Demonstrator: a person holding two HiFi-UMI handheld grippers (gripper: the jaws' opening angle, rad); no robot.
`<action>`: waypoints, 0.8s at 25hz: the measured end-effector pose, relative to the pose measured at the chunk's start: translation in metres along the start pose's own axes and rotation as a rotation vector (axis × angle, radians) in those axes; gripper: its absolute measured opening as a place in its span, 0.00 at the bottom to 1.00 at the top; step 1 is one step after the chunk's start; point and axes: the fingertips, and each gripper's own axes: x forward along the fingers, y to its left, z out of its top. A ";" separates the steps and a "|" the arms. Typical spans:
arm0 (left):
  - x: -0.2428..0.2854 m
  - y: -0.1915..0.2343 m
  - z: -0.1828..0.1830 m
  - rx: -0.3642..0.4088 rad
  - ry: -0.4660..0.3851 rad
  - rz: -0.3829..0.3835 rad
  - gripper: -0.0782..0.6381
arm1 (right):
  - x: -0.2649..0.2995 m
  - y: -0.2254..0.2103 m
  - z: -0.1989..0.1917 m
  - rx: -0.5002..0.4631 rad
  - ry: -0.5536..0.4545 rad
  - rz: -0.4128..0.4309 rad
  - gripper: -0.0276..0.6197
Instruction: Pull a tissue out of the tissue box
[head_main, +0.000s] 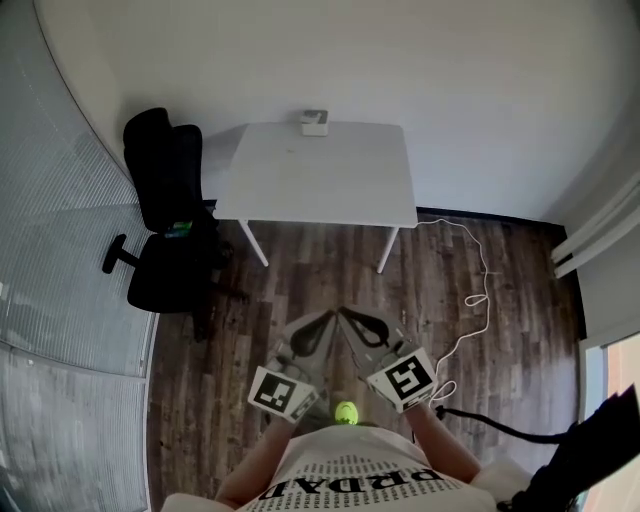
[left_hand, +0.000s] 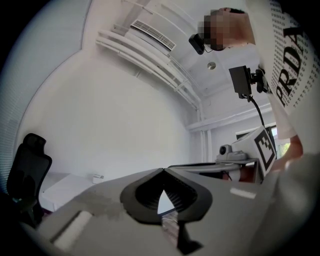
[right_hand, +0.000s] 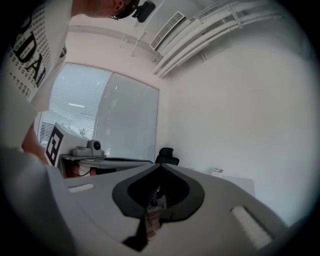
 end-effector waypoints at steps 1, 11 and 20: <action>0.005 0.007 0.003 0.005 -0.003 -0.007 0.10 | 0.006 -0.004 0.002 -0.001 -0.002 -0.005 0.05; 0.040 0.084 0.041 0.028 -0.043 -0.040 0.10 | 0.086 -0.040 0.035 -0.044 -0.018 -0.025 0.05; 0.053 0.150 0.050 -0.002 -0.027 -0.056 0.10 | 0.152 -0.054 0.038 -0.036 0.003 -0.044 0.05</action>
